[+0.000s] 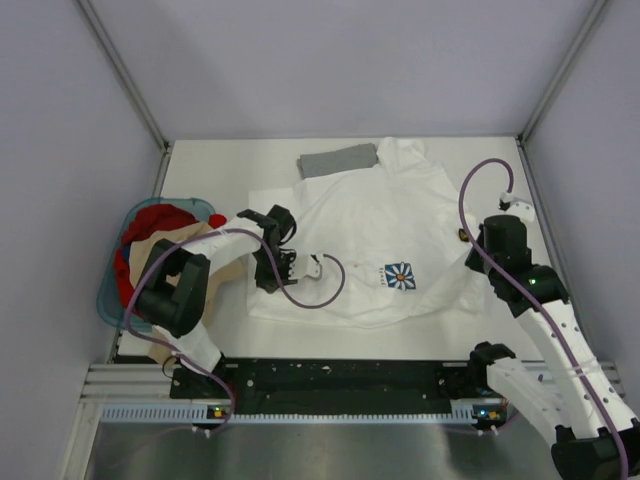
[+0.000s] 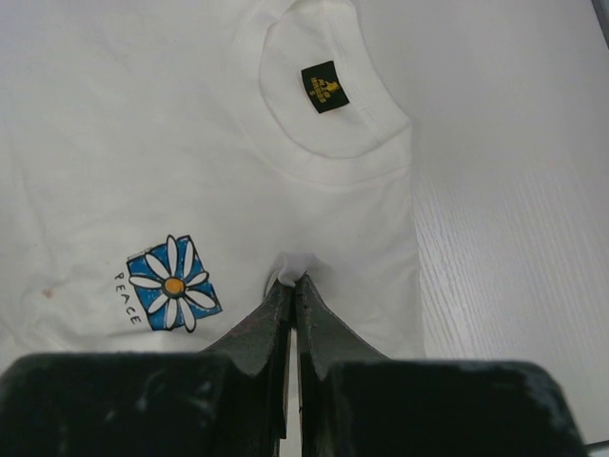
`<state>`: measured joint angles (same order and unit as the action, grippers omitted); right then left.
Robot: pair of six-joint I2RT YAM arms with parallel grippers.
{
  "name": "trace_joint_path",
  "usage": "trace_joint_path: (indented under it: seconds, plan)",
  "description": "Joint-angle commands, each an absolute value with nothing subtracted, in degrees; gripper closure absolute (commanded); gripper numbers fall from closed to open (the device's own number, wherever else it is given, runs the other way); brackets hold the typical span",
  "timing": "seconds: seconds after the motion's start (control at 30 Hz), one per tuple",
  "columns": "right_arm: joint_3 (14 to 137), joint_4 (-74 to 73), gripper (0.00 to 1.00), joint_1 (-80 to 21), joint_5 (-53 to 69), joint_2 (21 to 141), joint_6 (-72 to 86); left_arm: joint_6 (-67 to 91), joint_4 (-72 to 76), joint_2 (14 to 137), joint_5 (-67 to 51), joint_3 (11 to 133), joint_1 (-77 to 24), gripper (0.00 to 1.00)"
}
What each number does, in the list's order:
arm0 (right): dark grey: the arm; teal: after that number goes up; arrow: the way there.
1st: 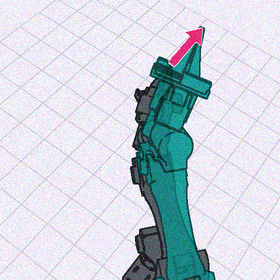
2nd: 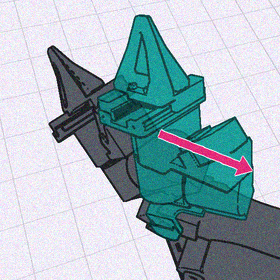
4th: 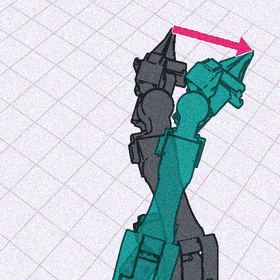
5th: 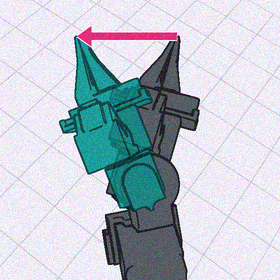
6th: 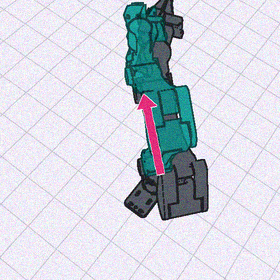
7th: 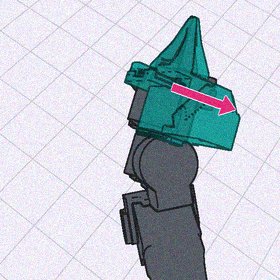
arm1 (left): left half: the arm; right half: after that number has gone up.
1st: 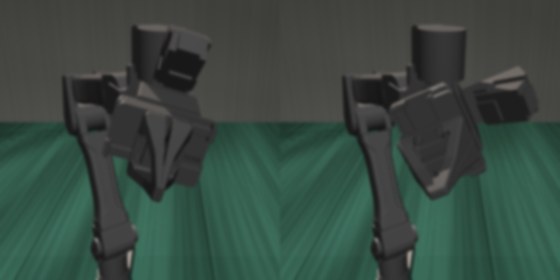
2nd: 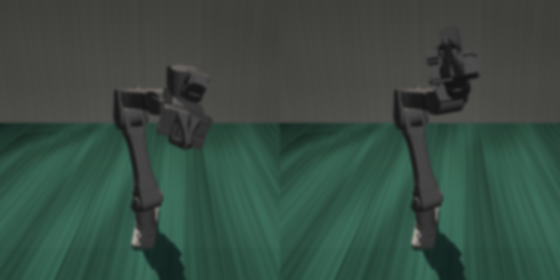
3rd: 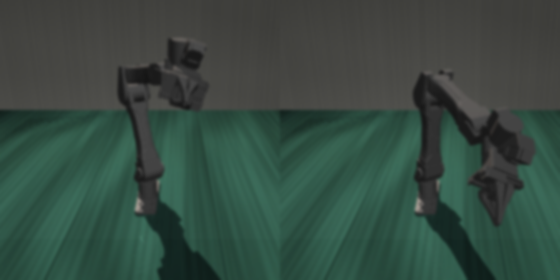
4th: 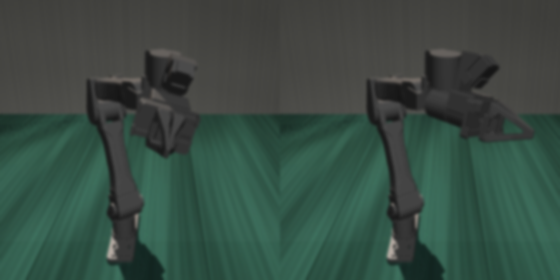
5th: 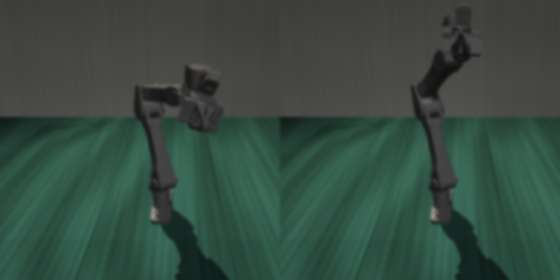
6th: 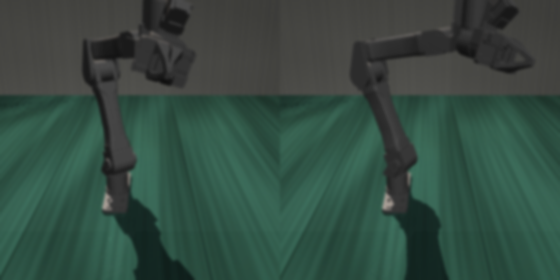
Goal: Fold and stack the t-shirts
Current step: Grap the side of the flattened tshirt closest away from the robot with both arms, then fold the flattened tshirt in 1/3 of the way
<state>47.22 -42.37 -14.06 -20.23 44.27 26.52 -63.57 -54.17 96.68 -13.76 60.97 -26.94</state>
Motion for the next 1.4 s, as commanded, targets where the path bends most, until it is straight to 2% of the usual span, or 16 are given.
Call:
trace_joint_path:
  seconds: [0.0,0.03,0.07,0.2,0.4,0.6,0.8,1.13,1.37]
  plan:
    - [47.02,-39.9,1.0,-13.45,-20.66,43.07,25.66,-63.55,-56.42,97.38,-12.4,60.73,-26.81,0.88]
    - [47.11,-39.9,1.0,-13.36,-20.57,43.07,25.66,-63.11,-56.43,97.21,-11.96,60.65,-26.81,0.96]
    - [47.11,-39.9,1.0,-13.19,-20.57,43.07,25.58,-62.67,-56.43,96.86,-11.61,60.64,-26.81,1.0]
    - [47.2,-39.82,1.0,-13.1,-20.57,43.5,25.4,-60.65,-55.56,94.84,-11.17,59.86,-26.72,1.0]
    - [49.91,-37.71,1.0,-12.4,-21.0,46.31,23.56,-49.06,-48.61,88.34,-5.54,61.25,-25.67,1.0]
    - [52.99,-27.44,1.0,-9.06,-20.13,54.74,20.66,-42.55,-44.83,83.59,-2.38,59.86,-24.61,1.0]
    - [58.0,-18.29,1.0,-8.88,-17.85,65.81,13.72,-37.63,-37.72,83.58,6.49,60.02,-22.42,1.0]
    - [67.23,-14.41,1.0,-8.79,-9.59,81.02,4.84,-37.79,-29.63,84.99,14.23,59.51,-21.09,1.0]
    - [71.54,-14.24,1.0,-8.79,-11.07,86.92,1.41,-39.46,-23.56,86.83,17.66,57.74,-21.01,1.0]
